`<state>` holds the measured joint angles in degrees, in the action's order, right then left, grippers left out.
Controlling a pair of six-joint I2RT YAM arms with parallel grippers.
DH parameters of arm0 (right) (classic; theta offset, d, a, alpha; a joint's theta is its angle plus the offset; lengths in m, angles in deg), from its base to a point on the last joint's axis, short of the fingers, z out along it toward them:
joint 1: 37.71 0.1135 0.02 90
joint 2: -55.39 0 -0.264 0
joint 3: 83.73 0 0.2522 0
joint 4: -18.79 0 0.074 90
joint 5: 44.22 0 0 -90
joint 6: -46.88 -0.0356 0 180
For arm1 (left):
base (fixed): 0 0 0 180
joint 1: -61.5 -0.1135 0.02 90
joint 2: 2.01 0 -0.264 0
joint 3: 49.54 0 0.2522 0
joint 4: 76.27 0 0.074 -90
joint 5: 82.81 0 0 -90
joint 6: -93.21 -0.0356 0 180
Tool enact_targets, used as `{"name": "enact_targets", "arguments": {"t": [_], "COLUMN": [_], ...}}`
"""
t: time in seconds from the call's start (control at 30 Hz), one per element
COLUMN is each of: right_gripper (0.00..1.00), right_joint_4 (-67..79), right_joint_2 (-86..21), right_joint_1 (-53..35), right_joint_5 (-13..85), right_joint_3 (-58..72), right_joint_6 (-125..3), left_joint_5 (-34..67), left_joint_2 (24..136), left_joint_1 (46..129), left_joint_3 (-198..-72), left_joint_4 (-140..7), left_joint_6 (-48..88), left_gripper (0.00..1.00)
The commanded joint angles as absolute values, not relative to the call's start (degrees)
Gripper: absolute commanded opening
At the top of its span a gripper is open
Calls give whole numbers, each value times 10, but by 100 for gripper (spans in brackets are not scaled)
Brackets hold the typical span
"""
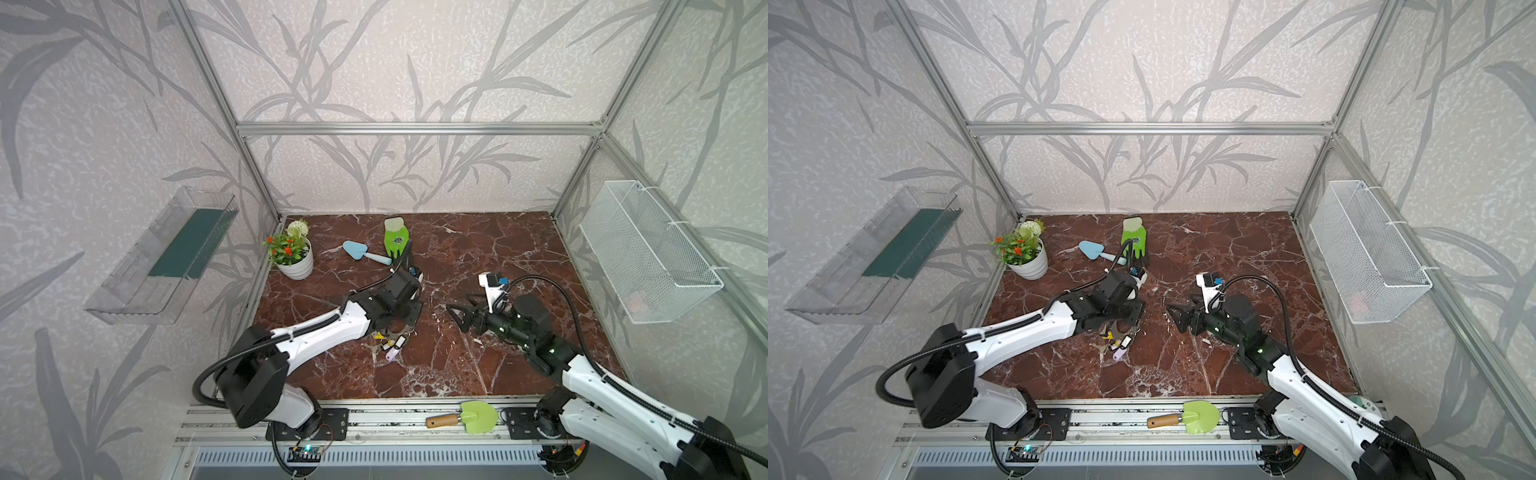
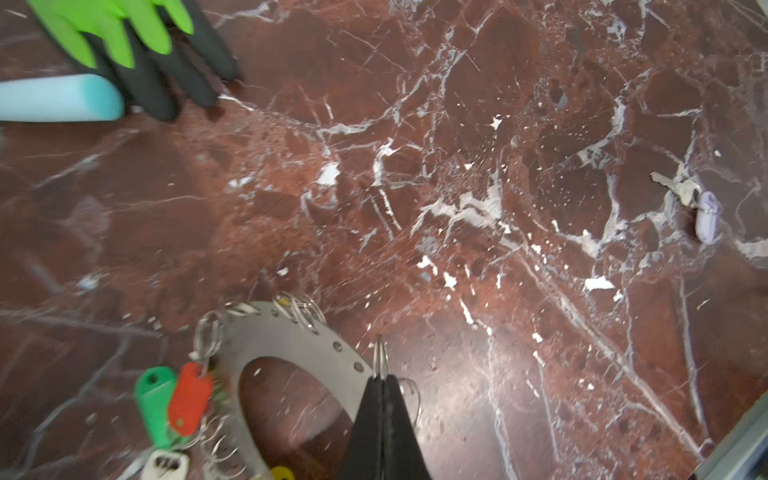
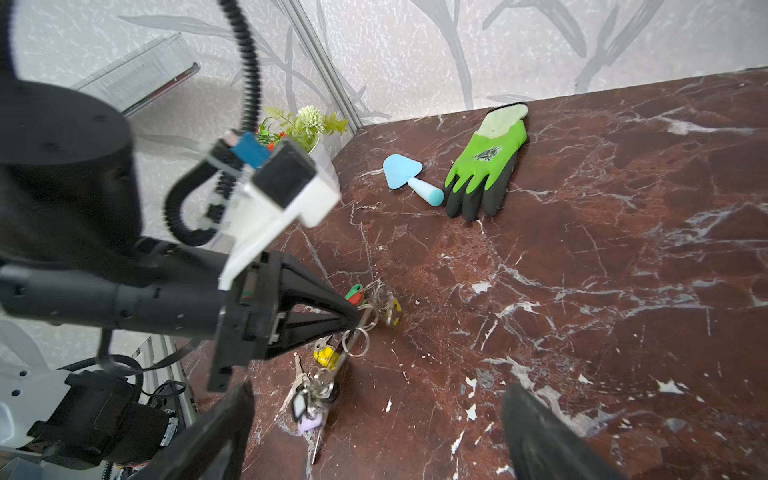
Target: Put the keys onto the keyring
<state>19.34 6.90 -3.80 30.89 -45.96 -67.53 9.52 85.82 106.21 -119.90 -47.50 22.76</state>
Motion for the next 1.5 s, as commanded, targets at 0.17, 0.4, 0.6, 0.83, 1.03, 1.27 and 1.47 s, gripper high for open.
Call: {"name": "enact_targets", "arguments": {"t": [0.17,0.4,0.6,0.83,1.03,1.27,1.47], "right_gripper": [93,93,93,93,93,93,93], "right_joint_4": [147,150,157,173,182,189,192], "right_joint_2": [123,138,140,136,135,135,135], "right_joint_1": [-48,-55,-72,-100,-116,-123,-126], "right_joint_5": [344,342,328,303,288,279,277], "right_joint_3": [-493,-512,-521,-532,-537,-542,-541], "right_joint_6": [-683,-694,-696,-703,-708,-712,-715], "left_joint_5": [195,200,195,204,208,215,221], "left_joint_2": [1011,1083,1118,1136,1138,1130,1116], "left_joint_1": [1045,1038,1033,1032,1031,1031,1027], "left_joint_3": [-1283,-1333,-1362,-1378,-1386,-1383,-1378], "left_joint_4": [-552,-541,-519,-508,-503,-502,-510], "left_joint_6": [248,240,226,223,224,225,234], "left_gripper": [0,0,0,0,8,17,24]}}
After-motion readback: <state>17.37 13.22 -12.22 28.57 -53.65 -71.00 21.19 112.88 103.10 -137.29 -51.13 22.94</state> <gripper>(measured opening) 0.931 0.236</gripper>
